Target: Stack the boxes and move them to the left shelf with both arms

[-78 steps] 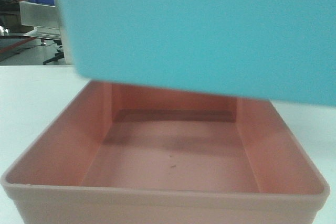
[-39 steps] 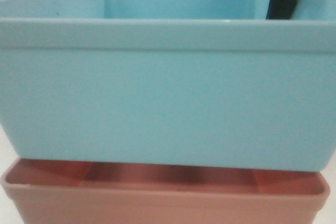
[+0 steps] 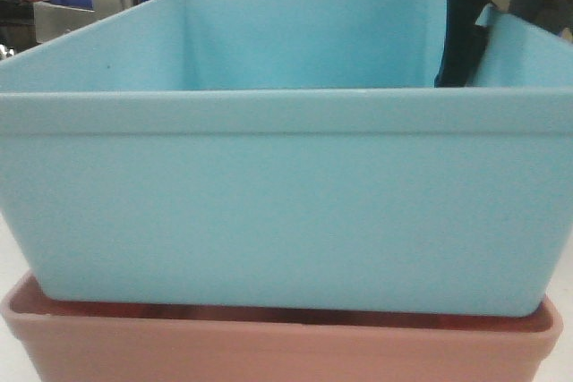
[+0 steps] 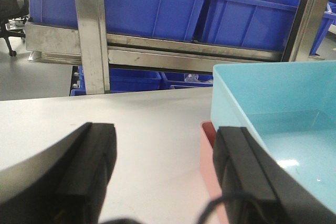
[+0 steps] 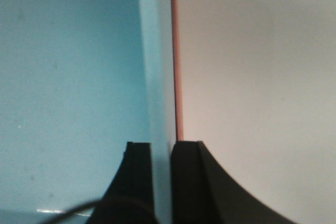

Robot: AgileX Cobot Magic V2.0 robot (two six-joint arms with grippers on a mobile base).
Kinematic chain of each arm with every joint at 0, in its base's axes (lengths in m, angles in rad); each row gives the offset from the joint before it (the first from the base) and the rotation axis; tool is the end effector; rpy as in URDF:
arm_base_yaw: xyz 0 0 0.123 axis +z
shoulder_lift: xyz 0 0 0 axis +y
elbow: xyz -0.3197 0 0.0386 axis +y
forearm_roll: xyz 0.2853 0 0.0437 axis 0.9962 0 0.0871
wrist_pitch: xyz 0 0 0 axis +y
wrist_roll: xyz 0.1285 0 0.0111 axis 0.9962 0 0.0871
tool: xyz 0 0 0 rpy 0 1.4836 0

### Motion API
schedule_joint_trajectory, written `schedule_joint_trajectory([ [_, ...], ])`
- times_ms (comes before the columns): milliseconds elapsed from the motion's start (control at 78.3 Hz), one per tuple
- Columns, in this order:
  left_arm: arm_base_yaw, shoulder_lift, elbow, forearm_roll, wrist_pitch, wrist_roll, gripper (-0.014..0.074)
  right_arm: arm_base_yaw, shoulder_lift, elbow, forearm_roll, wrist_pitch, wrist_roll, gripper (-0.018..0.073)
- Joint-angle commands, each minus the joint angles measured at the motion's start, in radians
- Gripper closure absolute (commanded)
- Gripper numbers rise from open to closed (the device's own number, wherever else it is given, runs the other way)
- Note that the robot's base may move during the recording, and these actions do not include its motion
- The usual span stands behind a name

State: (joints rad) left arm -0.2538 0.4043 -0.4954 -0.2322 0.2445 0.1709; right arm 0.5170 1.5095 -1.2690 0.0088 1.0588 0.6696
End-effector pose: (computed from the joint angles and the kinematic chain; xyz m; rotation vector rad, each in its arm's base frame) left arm 0.1240 -0.0396 0.3459 0.2056 1.6250 -0.2820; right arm 0.3052 0.1746 0.2981 0.2201 2.8253 0.2972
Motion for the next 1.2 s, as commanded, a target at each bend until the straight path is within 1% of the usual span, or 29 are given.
schedule_joint_trajectory([
  [0,0.001,0.011,-0.029,-0.005,-0.082,0.004,0.0274,0.003,-0.032,-0.032,0.017,-0.074,0.007,0.0504],
  [294,0.001,0.011,-0.029,-0.005,-0.082,0.004,0.0274,0.003,0.004,0.016,0.017,-0.115,0.006,0.0503],
  [523,0.001,0.011,-0.029,-0.005,-0.082,0.004,0.0274,0.003,0.007,0.05,0.017,-0.113,-0.028,0.0496],
  [562,0.001,0.011,-0.029,-0.005,-0.082,0.004,0.0274,0.003,0.007,0.05,0.017,-0.121,-0.029,0.0475],
  [613,0.001,0.011,-0.029,-0.005,-0.082,0.004,0.0274,0.003,0.007,0.05,0.017,-0.126,-0.038,0.0426],
  [740,0.001,0.011,-0.029,-0.005,-0.082,0.004,0.0274,0.003,0.007,0.05,0.017,-0.132,-0.055,0.0222],
  [766,0.001,0.011,-0.029,-0.005,-0.082,0.004,0.0274,0.003,0.007,0.05,0.017,-0.132,-0.055,0.019],
  [804,0.001,0.011,-0.029,-0.005,-0.082,0.004,0.0274,0.003,0.007,0.05,0.016,-0.132,-0.055,0.0166],
  [1187,0.001,0.011,-0.029,-0.005,-0.082,0.004,0.0274,0.003,0.007,0.05,0.006,-0.13,-0.055,0.0165],
])
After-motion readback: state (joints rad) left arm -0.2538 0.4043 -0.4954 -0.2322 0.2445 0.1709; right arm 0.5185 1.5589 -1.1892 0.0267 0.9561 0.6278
